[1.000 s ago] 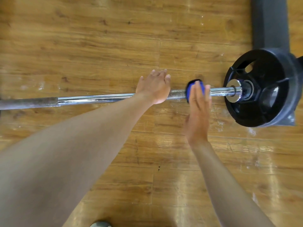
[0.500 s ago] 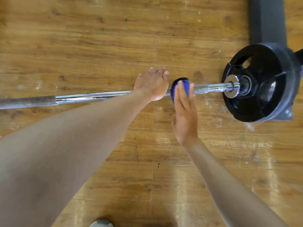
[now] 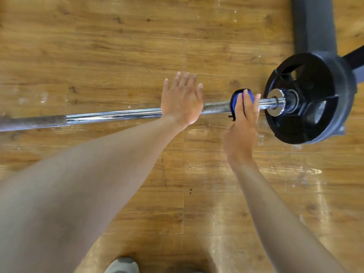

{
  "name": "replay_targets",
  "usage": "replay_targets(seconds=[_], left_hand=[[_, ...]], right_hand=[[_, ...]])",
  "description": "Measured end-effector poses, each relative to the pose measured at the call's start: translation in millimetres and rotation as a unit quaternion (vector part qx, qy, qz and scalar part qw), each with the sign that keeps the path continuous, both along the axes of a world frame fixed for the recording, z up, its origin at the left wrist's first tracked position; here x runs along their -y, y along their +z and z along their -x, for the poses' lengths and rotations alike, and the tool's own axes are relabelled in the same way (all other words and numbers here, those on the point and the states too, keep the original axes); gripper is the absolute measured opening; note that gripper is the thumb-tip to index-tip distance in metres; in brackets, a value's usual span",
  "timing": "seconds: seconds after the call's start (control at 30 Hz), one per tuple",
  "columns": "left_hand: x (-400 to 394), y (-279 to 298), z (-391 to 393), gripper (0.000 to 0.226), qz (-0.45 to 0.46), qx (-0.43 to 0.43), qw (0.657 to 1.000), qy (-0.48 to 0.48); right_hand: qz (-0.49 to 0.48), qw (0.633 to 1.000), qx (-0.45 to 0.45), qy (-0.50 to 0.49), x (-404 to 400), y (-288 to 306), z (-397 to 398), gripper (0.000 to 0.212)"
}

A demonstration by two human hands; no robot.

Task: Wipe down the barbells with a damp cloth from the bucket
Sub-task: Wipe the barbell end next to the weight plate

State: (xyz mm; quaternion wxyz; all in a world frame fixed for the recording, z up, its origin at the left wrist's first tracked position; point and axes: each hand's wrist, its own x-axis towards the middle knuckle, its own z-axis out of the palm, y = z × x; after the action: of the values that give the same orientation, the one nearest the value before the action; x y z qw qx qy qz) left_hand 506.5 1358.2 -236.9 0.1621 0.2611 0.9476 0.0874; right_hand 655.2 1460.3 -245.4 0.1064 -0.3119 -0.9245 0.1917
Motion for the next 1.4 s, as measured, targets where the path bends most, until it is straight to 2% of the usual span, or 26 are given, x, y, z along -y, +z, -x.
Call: replay_targets(seconds=[0.07, 0.17, 0.2, 0.3, 0.33, 0.43, 0.47, 0.6, 0.77, 0.93, 0.97, 1.07, 1.1, 1.23, 1.37, 1.4], left_hand=[[3, 0, -9, 0.060, 0.005, -0.008, 1.000, -0.002], [7, 0, -26, 0.059, 0.011, -0.020, 1.000, 0.000], [9, 1, -30, 0.059, 0.012, -0.020, 1.000, -0.002], [17, 1, -45, 0.060, 0.008, -0.018, 1.000, -0.007], [18, 1, -50, 0.060, 0.007, -0.017, 1.000, -0.008], [24, 2, -69, 0.059, 0.010, -0.012, 1.000, -0.003], [26, 2, -74, 0.059, 0.010, -0.016, 1.000, -0.005], [37, 1, -99, 0.059, 0.009, -0.012, 1.000, -0.020], [49, 3, -130, 0.063, 0.013, -0.005, 0.999, -0.031], [65, 4, -166, 0.071, 0.016, -0.017, 0.998, -0.053], [68, 4, -173, 0.071, 0.017, -0.018, 0.998, -0.056], [79, 5, -198, 0.072, 0.022, -0.031, 0.997, -0.064], [81, 5, -205, 0.072, 0.018, -0.034, 0.997, -0.067], [94, 5, -237, 0.070, 0.002, -0.026, 0.997, -0.069], [108, 6, -269, 0.069, -0.017, -0.038, 0.997, -0.064], [111, 6, -277, 0.068, -0.021, -0.043, 0.997, -0.068]], right_hand=[[-0.003, 1.000, 0.006, 0.007, 18, 4, -5, 0.095], [-0.042, 0.988, 0.005, 0.152, 22, 4, -24, 0.094], [-0.056, 0.987, 0.010, 0.149, 14, 1, -30, 0.093], [-0.036, 0.999, 0.041, -0.003, 12, 1, -42, 0.091], [-0.036, 0.998, 0.043, -0.005, 20, 3, -44, 0.091], [-0.063, 0.990, 0.044, 0.122, 33, 4, -63, 0.090], [-0.079, 0.987, 0.046, 0.132, 27, 5, -69, 0.090], [-0.081, 0.993, 0.085, -0.019, 27, 11, -89, 0.091], [-0.078, 0.985, 0.081, 0.134, 56, 14, -119, 0.093], [-0.050, 0.993, 0.105, -0.010, 68, 21, -144, 0.090], [-0.051, 0.993, 0.102, 0.007, 75, 22, -148, 0.088], [-0.067, 0.981, 0.117, 0.139, 77, 26, -172, 0.084], [-0.071, 0.978, 0.125, 0.150, 67, 28, -183, 0.084], [-0.050, 0.990, 0.129, -0.013, 55, 33, -218, 0.085], [-0.098, 0.977, 0.125, 0.141, 78, 27, -251, 0.081], [-0.103, 0.978, 0.121, 0.136, 73, 26, -260, 0.080]])
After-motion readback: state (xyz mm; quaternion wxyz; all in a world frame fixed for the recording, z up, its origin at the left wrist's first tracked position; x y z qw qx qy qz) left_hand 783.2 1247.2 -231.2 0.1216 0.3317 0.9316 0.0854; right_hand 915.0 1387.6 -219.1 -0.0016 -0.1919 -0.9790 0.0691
